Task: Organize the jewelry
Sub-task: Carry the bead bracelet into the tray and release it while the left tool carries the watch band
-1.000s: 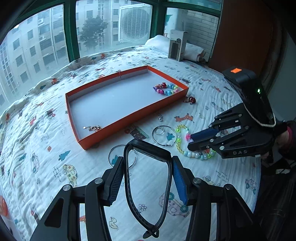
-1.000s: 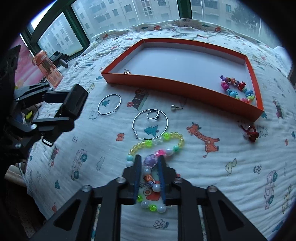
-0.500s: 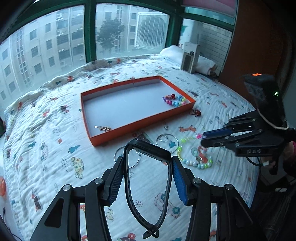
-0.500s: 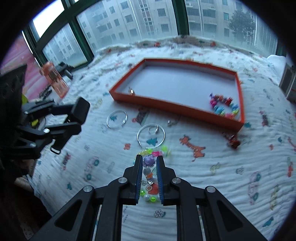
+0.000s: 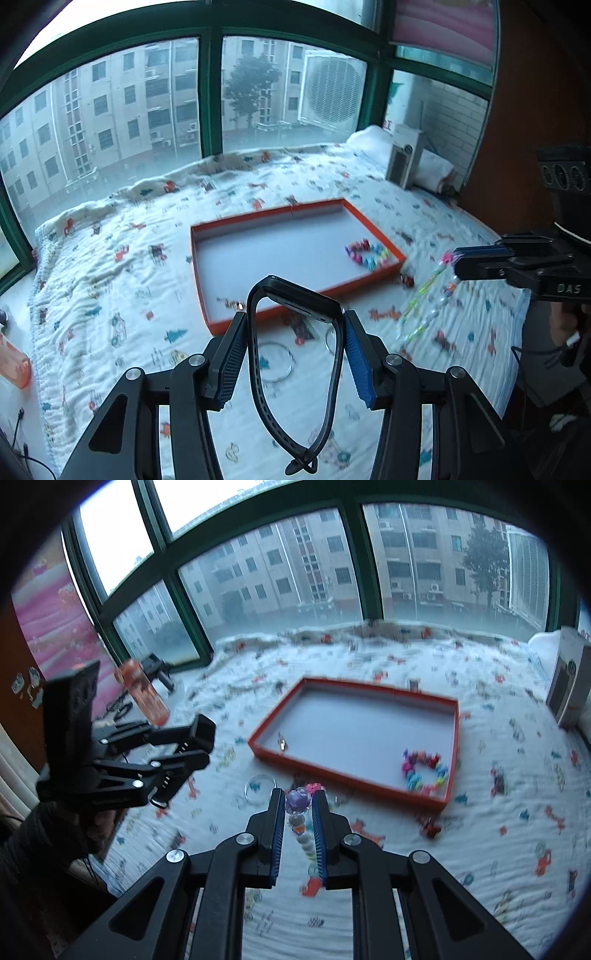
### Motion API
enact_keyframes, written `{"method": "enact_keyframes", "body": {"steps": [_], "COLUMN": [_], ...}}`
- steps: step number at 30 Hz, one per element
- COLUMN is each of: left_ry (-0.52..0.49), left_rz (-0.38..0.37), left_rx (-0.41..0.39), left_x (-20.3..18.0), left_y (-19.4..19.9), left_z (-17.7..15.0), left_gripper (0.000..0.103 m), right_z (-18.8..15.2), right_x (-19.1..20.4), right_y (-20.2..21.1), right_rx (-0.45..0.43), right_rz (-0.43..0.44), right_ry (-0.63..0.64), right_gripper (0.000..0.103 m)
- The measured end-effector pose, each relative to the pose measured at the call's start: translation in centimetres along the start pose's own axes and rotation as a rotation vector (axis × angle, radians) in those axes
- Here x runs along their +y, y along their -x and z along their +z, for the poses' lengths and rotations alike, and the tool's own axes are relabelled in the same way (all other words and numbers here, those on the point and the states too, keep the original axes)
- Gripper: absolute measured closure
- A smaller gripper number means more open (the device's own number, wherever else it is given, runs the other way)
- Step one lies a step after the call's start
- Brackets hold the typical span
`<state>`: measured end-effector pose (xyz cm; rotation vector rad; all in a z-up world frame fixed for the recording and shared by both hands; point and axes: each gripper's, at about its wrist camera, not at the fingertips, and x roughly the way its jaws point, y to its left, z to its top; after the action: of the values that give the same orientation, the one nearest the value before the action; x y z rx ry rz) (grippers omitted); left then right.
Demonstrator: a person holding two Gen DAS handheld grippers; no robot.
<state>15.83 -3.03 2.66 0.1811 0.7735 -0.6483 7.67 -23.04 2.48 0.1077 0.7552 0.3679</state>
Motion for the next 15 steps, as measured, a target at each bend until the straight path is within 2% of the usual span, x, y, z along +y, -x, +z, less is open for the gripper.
{"method": "enact_keyframes", "body": {"steps": [9,15], "left_ry": [0.027,0.051], "left_rz": [0.050,0.052], "left_rx": [-0.033,-0.011], "left_x": [0.9,2.1], "left_y": [-2.0,-6.2], "left_z": [6.3,9.4], "left_gripper": [0.049,0.049], "right_z": [5.8,8.5], "right_x": [-2.4,-4.4], "right_y": [1.4,-0.8], "right_rx": [-0.121,-0.125], "right_rz": [-0.001,0.013], "right_ry": [0.001,-0.023], "right_gripper": [0.086,0.086]}}
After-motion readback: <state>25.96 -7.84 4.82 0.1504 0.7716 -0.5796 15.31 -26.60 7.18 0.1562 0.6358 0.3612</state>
